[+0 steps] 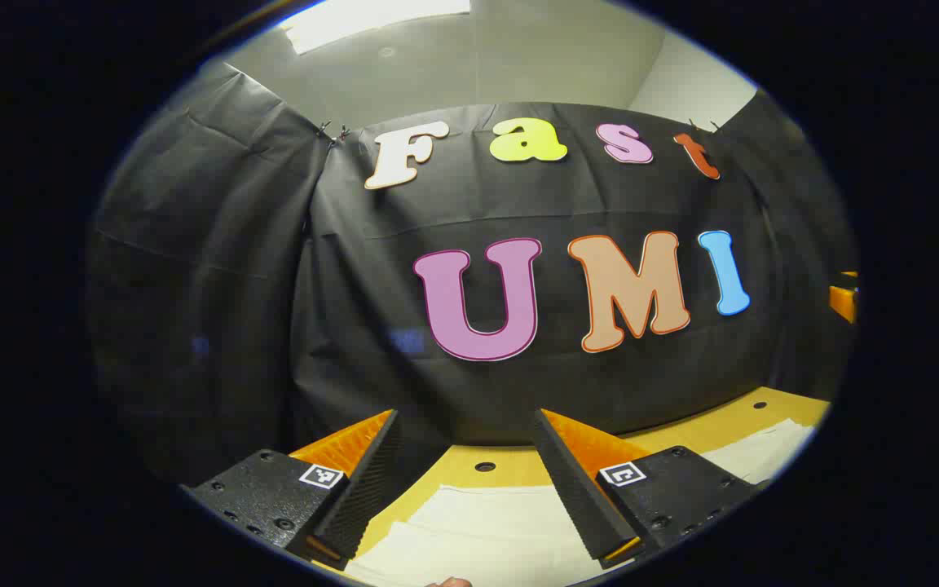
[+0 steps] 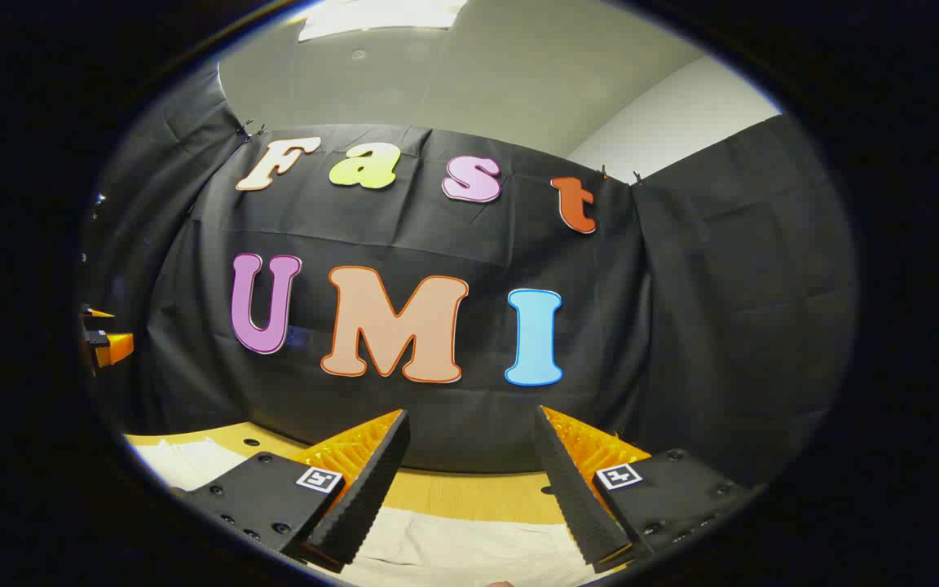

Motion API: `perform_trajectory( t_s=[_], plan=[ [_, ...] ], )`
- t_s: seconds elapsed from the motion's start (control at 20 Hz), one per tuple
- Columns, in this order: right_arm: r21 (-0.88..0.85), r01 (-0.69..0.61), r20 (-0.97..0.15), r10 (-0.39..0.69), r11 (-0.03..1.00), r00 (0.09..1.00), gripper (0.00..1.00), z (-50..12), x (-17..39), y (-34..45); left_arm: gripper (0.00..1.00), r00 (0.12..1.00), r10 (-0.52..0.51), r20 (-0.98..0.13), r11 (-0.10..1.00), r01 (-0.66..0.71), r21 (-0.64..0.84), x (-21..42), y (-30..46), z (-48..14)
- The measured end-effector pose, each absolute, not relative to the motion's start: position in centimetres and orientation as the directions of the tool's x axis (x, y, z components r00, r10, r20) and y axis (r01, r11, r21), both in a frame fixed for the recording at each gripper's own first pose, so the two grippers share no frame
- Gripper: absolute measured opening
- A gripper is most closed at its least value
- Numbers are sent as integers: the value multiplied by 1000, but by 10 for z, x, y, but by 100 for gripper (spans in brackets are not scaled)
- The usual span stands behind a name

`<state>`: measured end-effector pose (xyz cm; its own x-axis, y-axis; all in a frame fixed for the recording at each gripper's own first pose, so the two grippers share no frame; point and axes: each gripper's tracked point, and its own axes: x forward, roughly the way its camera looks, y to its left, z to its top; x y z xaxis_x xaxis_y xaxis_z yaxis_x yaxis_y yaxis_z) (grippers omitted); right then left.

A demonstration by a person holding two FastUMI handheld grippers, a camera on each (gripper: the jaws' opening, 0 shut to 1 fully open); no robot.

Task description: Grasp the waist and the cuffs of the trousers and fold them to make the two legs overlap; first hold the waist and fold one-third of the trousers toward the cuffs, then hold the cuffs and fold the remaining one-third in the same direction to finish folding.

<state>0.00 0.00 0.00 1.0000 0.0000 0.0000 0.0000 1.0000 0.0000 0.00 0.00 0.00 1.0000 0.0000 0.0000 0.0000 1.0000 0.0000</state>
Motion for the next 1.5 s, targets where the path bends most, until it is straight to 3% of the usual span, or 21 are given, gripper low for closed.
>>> perform_trajectory(
  t_s=[0.9,1.25,1.5],
  plan=[
    [0,-6,-11,6,1000,1000,97,-7,0,7,97,997,-78,-17,996,79,34,6,-19,-14],
    [17,-20,-27,21,1000,999,97,-19,-2,14,96,980,-184,-76,945,197,260,-3,-17,-39],
    [31,-23,-43,24,999,999,97,-27,0,12,96,952,-253,-173,848,304,435,-20,-21,-73]
  ],
)
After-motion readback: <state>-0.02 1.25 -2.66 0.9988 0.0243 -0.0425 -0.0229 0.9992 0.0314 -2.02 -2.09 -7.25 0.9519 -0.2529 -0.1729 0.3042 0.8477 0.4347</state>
